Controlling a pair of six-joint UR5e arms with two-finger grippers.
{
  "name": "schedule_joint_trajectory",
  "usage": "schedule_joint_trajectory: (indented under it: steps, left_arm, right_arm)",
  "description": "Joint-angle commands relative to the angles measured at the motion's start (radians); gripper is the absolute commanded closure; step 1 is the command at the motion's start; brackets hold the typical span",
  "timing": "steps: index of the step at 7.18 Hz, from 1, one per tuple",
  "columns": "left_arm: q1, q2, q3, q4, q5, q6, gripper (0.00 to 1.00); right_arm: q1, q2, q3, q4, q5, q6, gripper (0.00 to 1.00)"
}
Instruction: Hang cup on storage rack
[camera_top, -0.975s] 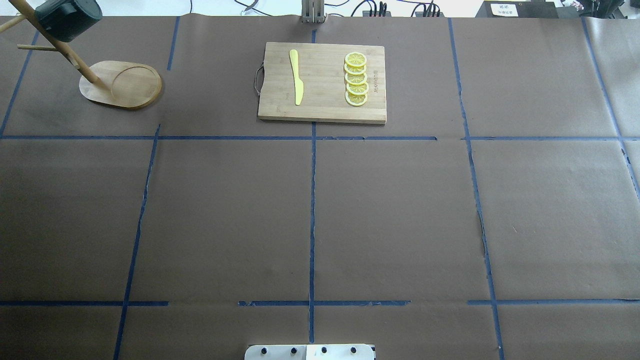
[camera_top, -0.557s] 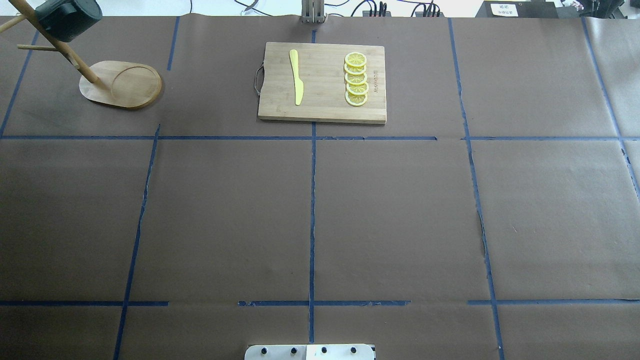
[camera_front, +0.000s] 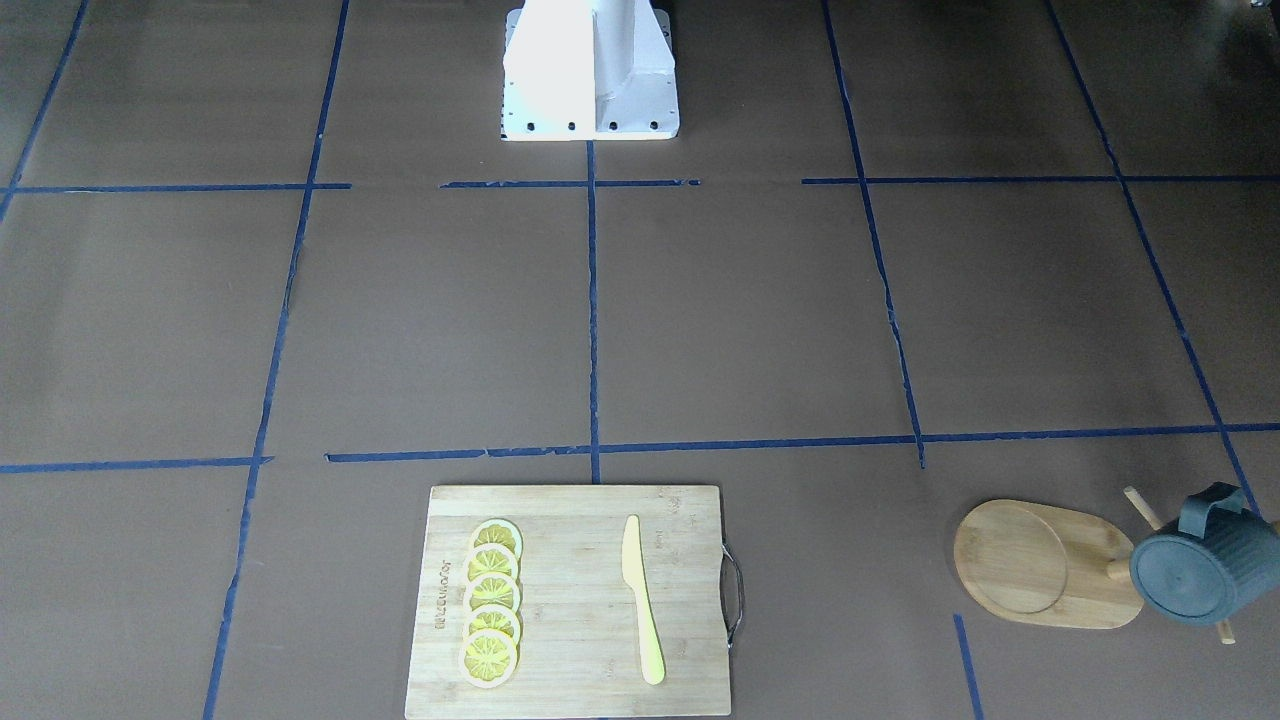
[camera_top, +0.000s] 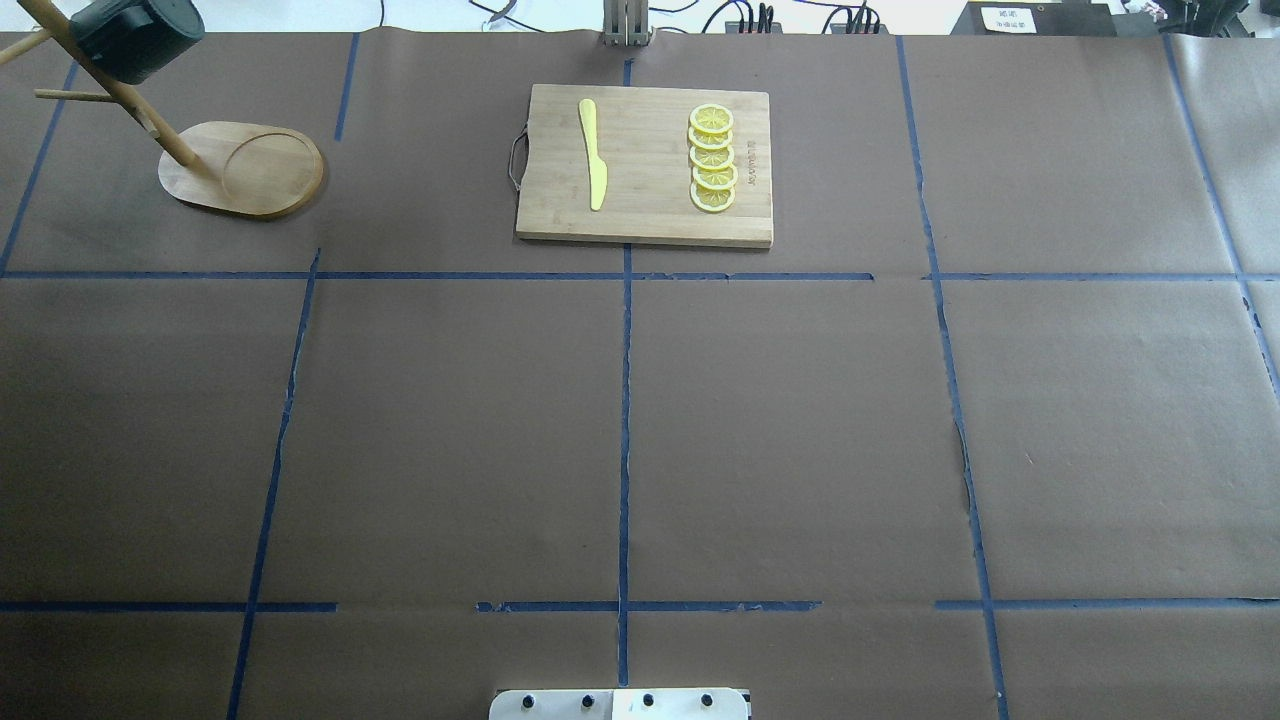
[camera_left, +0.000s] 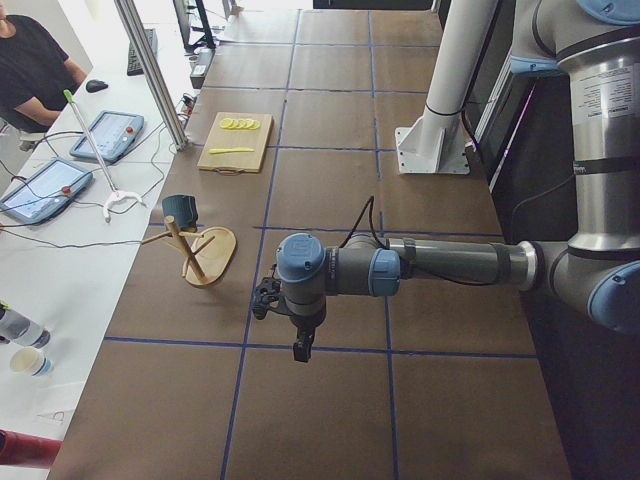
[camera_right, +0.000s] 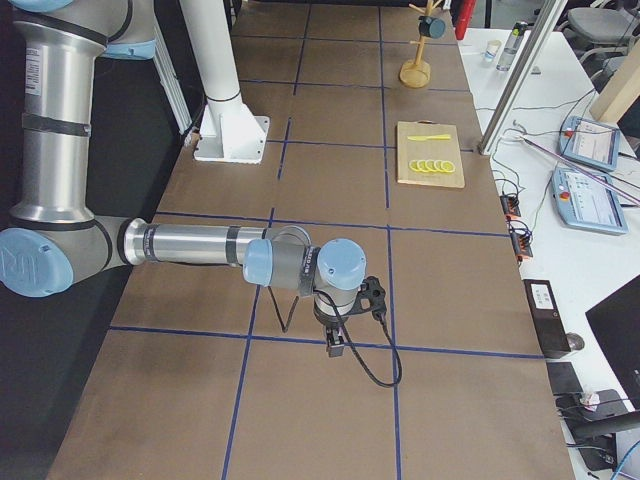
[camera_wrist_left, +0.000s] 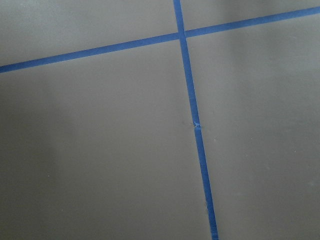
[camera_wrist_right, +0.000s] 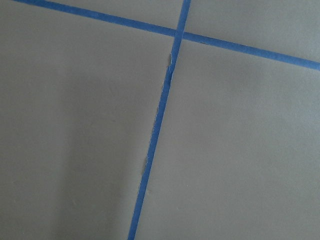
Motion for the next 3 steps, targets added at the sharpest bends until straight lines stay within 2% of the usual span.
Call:
schedule_joint_trajectory:
  steps: [1, 3]
  left_arm:
    - [-0.002, 0.002, 0.002, 0.000, 0.002, 0.000, 0.00]
    - [-0.003, 0.018, -0.005, 0.000, -0.001, 0.000, 0.00]
  right_arm:
    - [0.004, -0.004, 0.004, -0.001, 0.000, 0.000, 0.01]
    - [0.012, -0.010, 0.006, -0.001, -0.001, -0.003, 0.01]
